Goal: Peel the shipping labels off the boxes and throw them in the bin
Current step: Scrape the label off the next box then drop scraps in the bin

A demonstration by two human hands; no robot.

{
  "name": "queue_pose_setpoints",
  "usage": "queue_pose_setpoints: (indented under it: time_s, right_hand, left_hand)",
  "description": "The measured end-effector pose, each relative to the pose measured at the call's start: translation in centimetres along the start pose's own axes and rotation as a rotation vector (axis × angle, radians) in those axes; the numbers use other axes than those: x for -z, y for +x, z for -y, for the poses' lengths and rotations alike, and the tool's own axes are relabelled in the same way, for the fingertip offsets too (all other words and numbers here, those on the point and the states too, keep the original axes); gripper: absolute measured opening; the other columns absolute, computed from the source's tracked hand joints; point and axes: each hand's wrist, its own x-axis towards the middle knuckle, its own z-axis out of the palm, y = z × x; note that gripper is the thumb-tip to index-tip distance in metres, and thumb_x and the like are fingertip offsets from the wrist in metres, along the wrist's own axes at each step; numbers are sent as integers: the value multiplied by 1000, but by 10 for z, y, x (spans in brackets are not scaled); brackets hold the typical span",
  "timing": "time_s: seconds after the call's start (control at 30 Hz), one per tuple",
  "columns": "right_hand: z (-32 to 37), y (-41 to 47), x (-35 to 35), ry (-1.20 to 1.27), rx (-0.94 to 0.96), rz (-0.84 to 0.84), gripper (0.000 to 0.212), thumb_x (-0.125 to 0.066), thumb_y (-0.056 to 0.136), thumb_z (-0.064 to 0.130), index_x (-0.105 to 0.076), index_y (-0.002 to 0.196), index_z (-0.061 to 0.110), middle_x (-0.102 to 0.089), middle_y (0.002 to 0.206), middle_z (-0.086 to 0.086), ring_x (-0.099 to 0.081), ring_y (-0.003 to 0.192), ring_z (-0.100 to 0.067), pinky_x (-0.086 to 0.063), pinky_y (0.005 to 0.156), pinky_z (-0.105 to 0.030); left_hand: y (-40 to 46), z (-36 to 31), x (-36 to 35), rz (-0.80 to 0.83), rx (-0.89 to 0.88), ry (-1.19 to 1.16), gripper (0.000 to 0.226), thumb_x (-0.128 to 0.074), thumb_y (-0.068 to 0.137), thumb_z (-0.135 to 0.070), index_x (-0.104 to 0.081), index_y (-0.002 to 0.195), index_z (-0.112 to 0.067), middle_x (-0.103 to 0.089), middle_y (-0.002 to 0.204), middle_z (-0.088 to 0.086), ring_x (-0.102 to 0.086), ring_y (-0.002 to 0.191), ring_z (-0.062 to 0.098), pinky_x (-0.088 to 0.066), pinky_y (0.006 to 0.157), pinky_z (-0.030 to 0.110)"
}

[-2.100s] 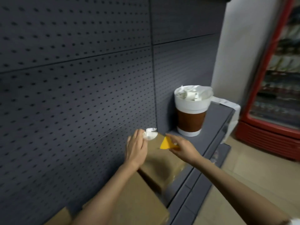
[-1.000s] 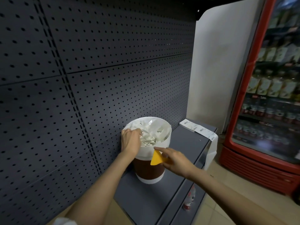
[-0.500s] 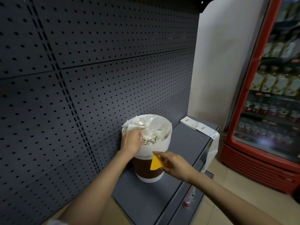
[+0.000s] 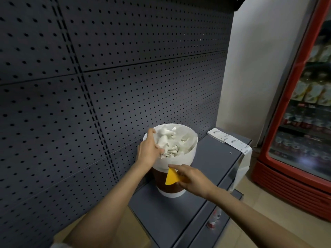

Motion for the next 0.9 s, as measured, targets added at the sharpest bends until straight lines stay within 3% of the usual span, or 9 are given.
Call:
queue_pose_setpoints:
  time_s: [0.07, 0.1, 0.2, 0.33, 0.47, 0.6, 0.67, 0.77, 0.9]
  right_hand:
    - [2, 1, -1, 2, 1, 6, 65, -62, 86, 20, -32, 141, 34, -52, 128, 0, -50, 115, -13, -43, 96, -30]
    - [2, 1, -2, 3, 3, 9, 65, -63, 86, 21, -32, 141, 35, -52, 128, 0, -51, 115, -13, -44, 96, -31]
    - [2, -1, -4, 3, 1, 22, 66, -63, 85, 22, -30, 141, 37, -52, 131, 1, -51, 118, -14, -45, 97, -35]
    - [0, -4, -7, -20, -5, 36, 66, -61, 86, 23, -29, 143, 35, -50, 133, 0, -48, 121, -18, -42, 100, -33]
    - [1, -5, -9, -39, -21, 67, 67, -61, 87, 28, -26, 144, 35, -49, 137, 3, -47, 122, -18, -42, 99, -32]
    - [0, 0, -26, -83, -85, 104, 70, -61, 86, 33, -22, 145, 35, -57, 128, 0, -53, 115, -24, -45, 90, -36]
    - [-1, 5, -41, -80, -122, 118, 59, -62, 85, 33, -35, 137, 28, -61, 120, -3, -57, 110, -26, -46, 85, -35]
    - [-6, 15, -74, -65, -148, 142, 30, -60, 85, 31, -53, 110, 15, -63, 109, -8, -60, 100, -32, -46, 76, -37]
    - [-14, 27, -128, -60, -157, 243, 22, -54, 90, 18, -57, 99, -2, -51, 105, -19, -56, 91, -37, -45, 74, -39]
  left_hand:
    - [5, -3, 4, -10, 49, 24, 74, -85, 64, -26, -37, 120, -19, -40, 112, 3, -52, 89, 21, -44, 70, 33]
    - [6, -2, 5, -8, 49, 49, 68, -84, 64, -29, -43, 116, -17, -36, 111, 2, -50, 88, 20, -43, 69, 32]
    - [3, 4, 6, 1, -30, 79, 15, -67, 83, -22, -67, 89, -8, -57, 100, 4, -58, 83, 21, -43, 68, 30]
    - [-8, 7, 3, -22, -88, 96, 26, -42, 96, -16, -66, 97, -4, -67, 96, 14, -61, 91, 33, -44, 78, 38]
    - [-16, 12, 6, -116, -129, 5, 25, -47, 93, -22, -53, 117, -18, -60, 114, 7, -59, 97, 27, -44, 88, 44]
    - [-34, 34, 8, -247, -200, 112, 16, -53, 89, -27, -54, 104, -22, -60, 101, -2, -58, 92, 19, -37, 88, 35]
    - [-50, 52, 8, -279, -211, 149, 11, -56, 88, -28, -56, 97, -21, -58, 93, -4, -56, 88, 17, -34, 86, 32]
    - [-79, 88, -4, -241, -195, 207, 14, -55, 88, -33, -59, 85, -21, -58, 84, -4, -55, 81, 18, -31, 82, 28]
    - [-118, 135, -21, -104, -113, 241, 28, -49, 88, -45, -62, 77, -22, -60, 79, -4, -56, 74, 18, -27, 74, 23]
